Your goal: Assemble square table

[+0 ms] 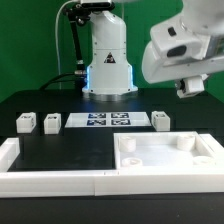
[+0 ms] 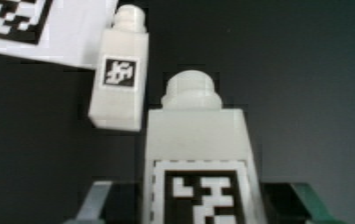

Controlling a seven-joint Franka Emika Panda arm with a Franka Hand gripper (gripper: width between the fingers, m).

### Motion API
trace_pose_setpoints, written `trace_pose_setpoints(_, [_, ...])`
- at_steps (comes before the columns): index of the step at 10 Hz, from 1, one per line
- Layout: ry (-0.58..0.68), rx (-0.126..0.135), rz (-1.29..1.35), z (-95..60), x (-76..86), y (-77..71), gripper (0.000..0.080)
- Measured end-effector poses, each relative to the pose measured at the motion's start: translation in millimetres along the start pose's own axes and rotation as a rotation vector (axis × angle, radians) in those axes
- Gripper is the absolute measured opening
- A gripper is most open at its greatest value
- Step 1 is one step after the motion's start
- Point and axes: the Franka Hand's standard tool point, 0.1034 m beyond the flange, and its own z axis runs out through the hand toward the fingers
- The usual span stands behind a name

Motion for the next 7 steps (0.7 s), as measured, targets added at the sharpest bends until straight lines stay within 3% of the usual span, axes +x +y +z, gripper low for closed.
trace_pose_setpoints(1, [0.033,0.000,0.009,-12.2,1.7,2.4,0.0287])
trace_pose_setpoints(2, [0.140,-0.004,0.008,-14.4,11.6,2.0,0.0287])
trace_pose_setpoints(4, [0.255,-0.016,0.011,-12.6,9.2,5.3,0.0287])
trace_pose_setpoints(5, [0.353,-0.019,0.012,-13.3,17.3,6.4,0.0287])
trace_pose_setpoints(6, [0.437,-0.021,0.014,1.9,22.3,9.1,0.0287])
trace_pose_setpoints(7, [0.500,-0.024,0.011,5.0,27.4,10.1,0.0287])
